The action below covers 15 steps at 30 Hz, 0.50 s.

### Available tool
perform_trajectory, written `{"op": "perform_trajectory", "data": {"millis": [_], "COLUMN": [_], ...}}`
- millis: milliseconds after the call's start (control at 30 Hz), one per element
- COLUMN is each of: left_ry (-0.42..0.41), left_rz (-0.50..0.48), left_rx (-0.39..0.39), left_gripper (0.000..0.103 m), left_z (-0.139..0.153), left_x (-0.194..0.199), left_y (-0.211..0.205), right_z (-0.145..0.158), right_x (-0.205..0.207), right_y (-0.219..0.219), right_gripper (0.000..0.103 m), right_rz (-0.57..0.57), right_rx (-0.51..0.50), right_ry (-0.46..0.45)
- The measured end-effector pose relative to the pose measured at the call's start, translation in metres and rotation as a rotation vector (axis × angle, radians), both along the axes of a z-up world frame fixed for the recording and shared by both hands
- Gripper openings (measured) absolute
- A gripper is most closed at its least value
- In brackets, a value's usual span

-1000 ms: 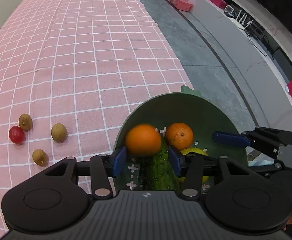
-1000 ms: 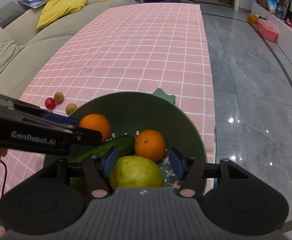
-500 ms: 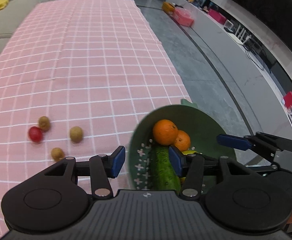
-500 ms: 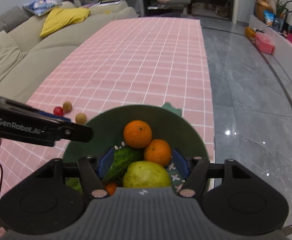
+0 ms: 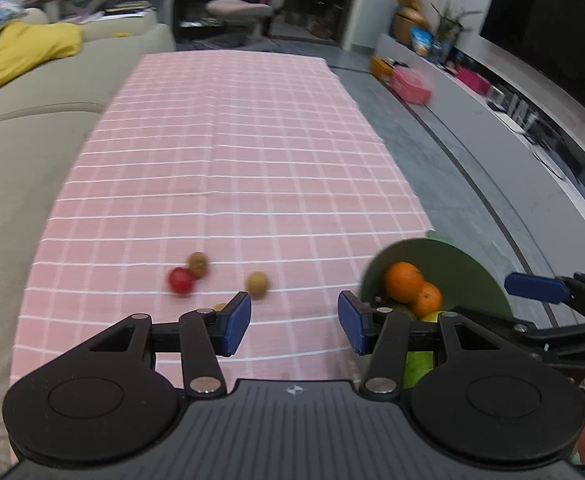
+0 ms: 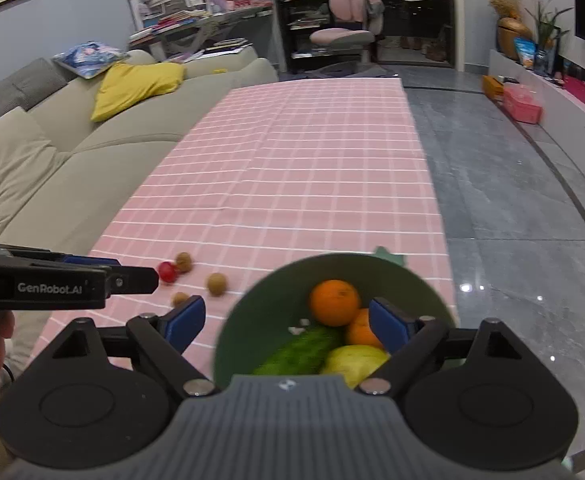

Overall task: Organize fruits
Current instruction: 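Move both tools back toward the red tomato and small brown fruits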

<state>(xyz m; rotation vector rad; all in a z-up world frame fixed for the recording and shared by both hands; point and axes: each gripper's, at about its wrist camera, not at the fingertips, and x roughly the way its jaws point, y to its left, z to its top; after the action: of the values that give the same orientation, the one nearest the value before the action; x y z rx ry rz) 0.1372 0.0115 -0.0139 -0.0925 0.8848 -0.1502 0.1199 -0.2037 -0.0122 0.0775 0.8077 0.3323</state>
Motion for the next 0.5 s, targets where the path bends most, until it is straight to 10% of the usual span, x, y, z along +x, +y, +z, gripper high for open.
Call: {"op": "perform_trajectory", "data": {"millis": [500], "left_ry": [0.007], "left_rz": [0.138], "left_rx": [0.016], "left_gripper": [0.059], "left_z": [-0.007], "left_x": [-0.007], "left_y": [0.058], "right_z": [-0.001], "right_x": [0.003], "right_y": [0.074], "right_gripper": [0.079], "right_rz": [0.143], "right_rx": [-0.032], "right_ry": [0.022]}}
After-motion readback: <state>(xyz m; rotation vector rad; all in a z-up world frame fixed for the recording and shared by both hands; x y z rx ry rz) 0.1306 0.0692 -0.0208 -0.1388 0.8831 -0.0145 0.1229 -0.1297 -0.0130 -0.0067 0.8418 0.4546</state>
